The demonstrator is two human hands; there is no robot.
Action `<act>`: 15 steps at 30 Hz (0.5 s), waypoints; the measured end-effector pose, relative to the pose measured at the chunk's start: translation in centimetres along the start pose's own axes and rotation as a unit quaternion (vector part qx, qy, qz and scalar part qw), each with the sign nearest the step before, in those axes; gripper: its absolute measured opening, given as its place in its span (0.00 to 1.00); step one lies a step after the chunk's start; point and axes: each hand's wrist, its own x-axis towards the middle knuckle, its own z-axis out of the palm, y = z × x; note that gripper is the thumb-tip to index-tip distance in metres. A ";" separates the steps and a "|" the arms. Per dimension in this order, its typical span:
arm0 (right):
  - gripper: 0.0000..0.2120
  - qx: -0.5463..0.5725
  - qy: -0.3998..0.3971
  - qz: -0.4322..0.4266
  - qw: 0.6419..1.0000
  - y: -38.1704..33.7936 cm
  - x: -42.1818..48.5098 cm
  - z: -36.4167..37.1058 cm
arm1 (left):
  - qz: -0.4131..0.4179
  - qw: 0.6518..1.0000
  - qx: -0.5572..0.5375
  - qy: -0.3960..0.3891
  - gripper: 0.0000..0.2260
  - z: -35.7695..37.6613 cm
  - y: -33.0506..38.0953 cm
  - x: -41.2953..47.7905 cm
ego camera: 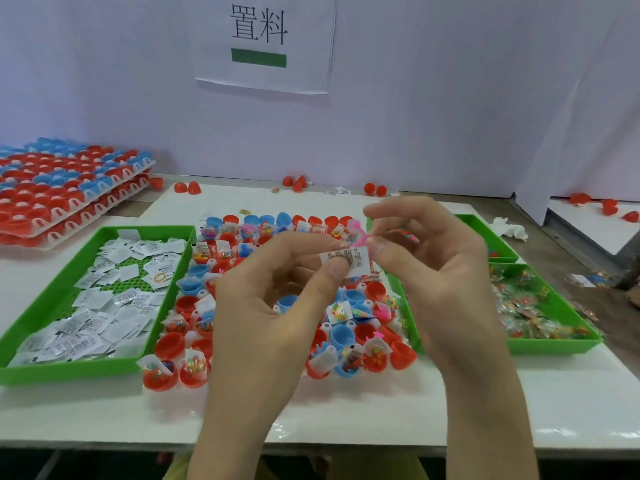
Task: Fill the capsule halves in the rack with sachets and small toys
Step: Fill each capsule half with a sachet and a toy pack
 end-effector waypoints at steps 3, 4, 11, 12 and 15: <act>0.11 0.012 -0.011 -0.002 1.000 0.1 -0.5 0.4 | -0.002 1.000 0.002 -0.002 0.03 0.0 -0.5 0.0; 0.11 0.017 -0.008 0.000 1.000 0.2 -0.6 0.5 | -0.004 1.000 0.002 -0.004 0.03 0.0 -0.6 0.1; 0.09 0.103 0.066 0.056 0.991 0.6 -1.5 1.0 | -0.011 0.999 0.019 -0.024 0.04 0.2 -1.2 0.0; 0.09 0.104 0.069 0.059 0.990 0.6 -1.6 1.1 | -0.010 0.999 0.023 -0.025 0.05 0.2 -1.2 -0.1; 0.09 0.132 0.082 0.075 0.985 0.4 -1.8 1.1 | -0.016 0.999 0.024 -0.028 0.06 0.2 -1.4 -0.1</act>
